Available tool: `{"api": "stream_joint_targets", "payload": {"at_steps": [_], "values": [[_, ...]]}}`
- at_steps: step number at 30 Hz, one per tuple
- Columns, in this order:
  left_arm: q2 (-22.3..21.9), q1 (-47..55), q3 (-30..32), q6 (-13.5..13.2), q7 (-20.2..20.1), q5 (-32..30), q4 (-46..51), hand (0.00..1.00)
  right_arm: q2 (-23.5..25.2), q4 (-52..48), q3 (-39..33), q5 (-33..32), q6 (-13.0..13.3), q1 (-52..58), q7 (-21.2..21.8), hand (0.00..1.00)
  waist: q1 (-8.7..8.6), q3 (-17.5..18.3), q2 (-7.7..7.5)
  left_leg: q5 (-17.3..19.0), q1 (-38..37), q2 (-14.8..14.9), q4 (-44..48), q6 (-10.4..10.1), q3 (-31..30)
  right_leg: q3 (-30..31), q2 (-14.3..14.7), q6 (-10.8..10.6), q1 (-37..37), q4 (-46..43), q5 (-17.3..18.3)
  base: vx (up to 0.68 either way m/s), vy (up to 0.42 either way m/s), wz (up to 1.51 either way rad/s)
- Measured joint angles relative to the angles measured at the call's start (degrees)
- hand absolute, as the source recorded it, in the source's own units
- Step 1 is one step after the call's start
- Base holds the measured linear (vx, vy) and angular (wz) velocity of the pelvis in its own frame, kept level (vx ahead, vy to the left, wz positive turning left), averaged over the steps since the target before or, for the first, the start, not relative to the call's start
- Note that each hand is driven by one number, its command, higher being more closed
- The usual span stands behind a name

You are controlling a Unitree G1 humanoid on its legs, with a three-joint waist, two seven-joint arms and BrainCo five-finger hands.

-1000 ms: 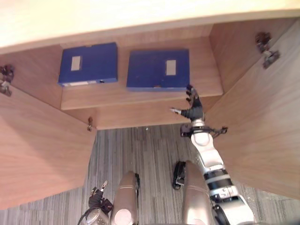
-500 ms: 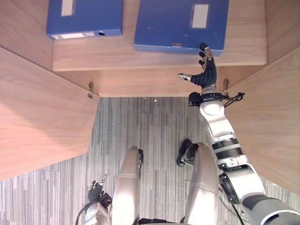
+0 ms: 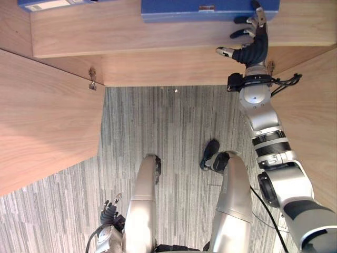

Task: Walk over to the cabinet, pick up the folder, carry it to the office cabinet, place the folder inside the office cabinet, then close the office cabinet door

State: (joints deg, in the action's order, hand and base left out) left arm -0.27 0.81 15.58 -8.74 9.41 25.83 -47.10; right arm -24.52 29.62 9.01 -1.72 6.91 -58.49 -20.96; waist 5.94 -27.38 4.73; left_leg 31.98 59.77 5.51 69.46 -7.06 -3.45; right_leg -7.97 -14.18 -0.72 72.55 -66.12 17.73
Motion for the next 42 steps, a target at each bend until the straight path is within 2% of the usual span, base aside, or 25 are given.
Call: {"api": "stream_joint_targets", "payload": {"at_steps": [6,9,12,15,21,24,28,34,35,38,42], "values": [[0.6,-0.1,-1.2,-0.8,0.1,0.5,0.5,0.0,-6.6,0.2,7.6,1.0,-0.1,-5.8,0.5,0.0,0.1,-0.3,0.61,-3.6,3.5,0.4,-2.7,-0.7,-1.2,-2.4,0.3,-0.1,2.0,3.2,-2.4,-0.07,0.005,0.06],[0.6,-0.2,-1.2,-0.8,0.0,0.5,0.6,0.0,-8.8,1.6,11.6,3.0,-1.1,-10.1,3.1,0.0,0.41,-0.4,0.76,-5.0,4.3,0.9,-4.1,-1.5,-1.9,-3.7,0.5,0.0,2.3,4.5,-3.1,-0.06,-0.011,0.01],[0.5,-0.4,-1.2,-0.8,-0.5,0.5,1.0,0.0,-9.6,2.7,14.1,3.0,-2.5,-13.8,5.7,0.0,1.32,-0.4,0.75,-6.0,4.4,1.4,-5.6,-2.3,-2.7,-4.6,1.2,0.8,2.2,5.6,-3.7,-0.02,-0.016,0.02],[0.3,-0.5,-1.2,-0.8,-1.1,0.5,1.4,0.0,-9.6,3.9,16.4,2.9,-2.7,-16.8,7.7,0.0,2.07,-0.4,0.72,-6.6,4.3,1.9,-6.7,-2.9,-3.2,-5.4,1.5,1.0,2.1,6.0,-3.8,0.0,-0.026,0.04],[0.1,-0.6,-1.0,-0.8,-1.6,0.4,2.1,0.0,-9.7,5.1,19.9,2.8,-3.4,-19.0,9.9,0.0,2.42,-0.4,0.72,-7.6,3.3,2.2,-9.0,-3.4,-3.9,-6.6,1.9,2.7,0.4,8.1,-4.7,0.01,-0.001,0.03],[0.2,-0.6,-0.6,-0.8,-2.2,0.1,2.1,0.0,-9.7,6.1,22.7,2.5,-3.5,-20.9,12.7,0.0,2.5,-0.4,0.7,-8.5,2.5,2.1,-10.9,-3.3,-3.8,-7.0,2.0,3.1,-0.6,9.9,-5.1,0.0,0.013,0.05],[0.2,-0.6,-0.5,-0.8,-2.7,-0.1,2.4,0.0,-9.6,6.2,26.7,-0.6,-3.5,-23.3,17.2,0.0,2.66,-0.4,0.57,-9.6,1.1,2.1,-13.4,-3.6,-4.1,-7.6,2.0,3.8,-2.0,11.4,-5.6,0.01,0.002,0.07],[0.1,-0.6,0.1,-0.7,-4.1,-0.7,2.7,0.0,-10.5,6.2,27.9,-11.1,-3.9,-25.5,22.0,0.0,2.66,-0.4,0.41,-10.8,-2.6,2.1,-17.0,-3.9,-4.2,-8.3,2.0,4.1,-5.5,13.6,-5.8,0.03,0.011,0.05],[0.1,-0.6,0.1,-0.8,-4.3,-1.0,2.7,0.0,-11.2,6.4,28.9,-12.8,-4.2,-26.1,22.6,0.0,2.69,-0.4,0.34,-11.0,-3.3,2.2,-17.7,-3.7,-4.3,-9.0,2.0,4.8,-6.6,14.5,-6.2,0.03,0.026,0.03],[0.3,-0.6,0.2,-0.8,-4.5,-1.2,2.6,0.0,-12.1,8.4,28.9,-15.3,-4.7,-28.0,23.3,0.0,2.69,-0.2,-0.13,-12.0,-4.4,1.9,-19.6,-3.6,-4.4,-9.4,2.0,5.7,-7.9,16.0,-6.8,0.02,0.041,0.09],[0.3,-0.6,1.6,-0.6,-4.8,-1.2,2.5,0.0,-13.9,11.7,28.3,-15.0,-5.9,-30.7,23.2,0.0,2.78,0.0,-1.51,-14.0,-6.0,1.8,-23.3,-3.7,-5.0,-10.5,1.8,6.7,-9.8,18.7,-7.8,0.01,0.042,0.13]]}}
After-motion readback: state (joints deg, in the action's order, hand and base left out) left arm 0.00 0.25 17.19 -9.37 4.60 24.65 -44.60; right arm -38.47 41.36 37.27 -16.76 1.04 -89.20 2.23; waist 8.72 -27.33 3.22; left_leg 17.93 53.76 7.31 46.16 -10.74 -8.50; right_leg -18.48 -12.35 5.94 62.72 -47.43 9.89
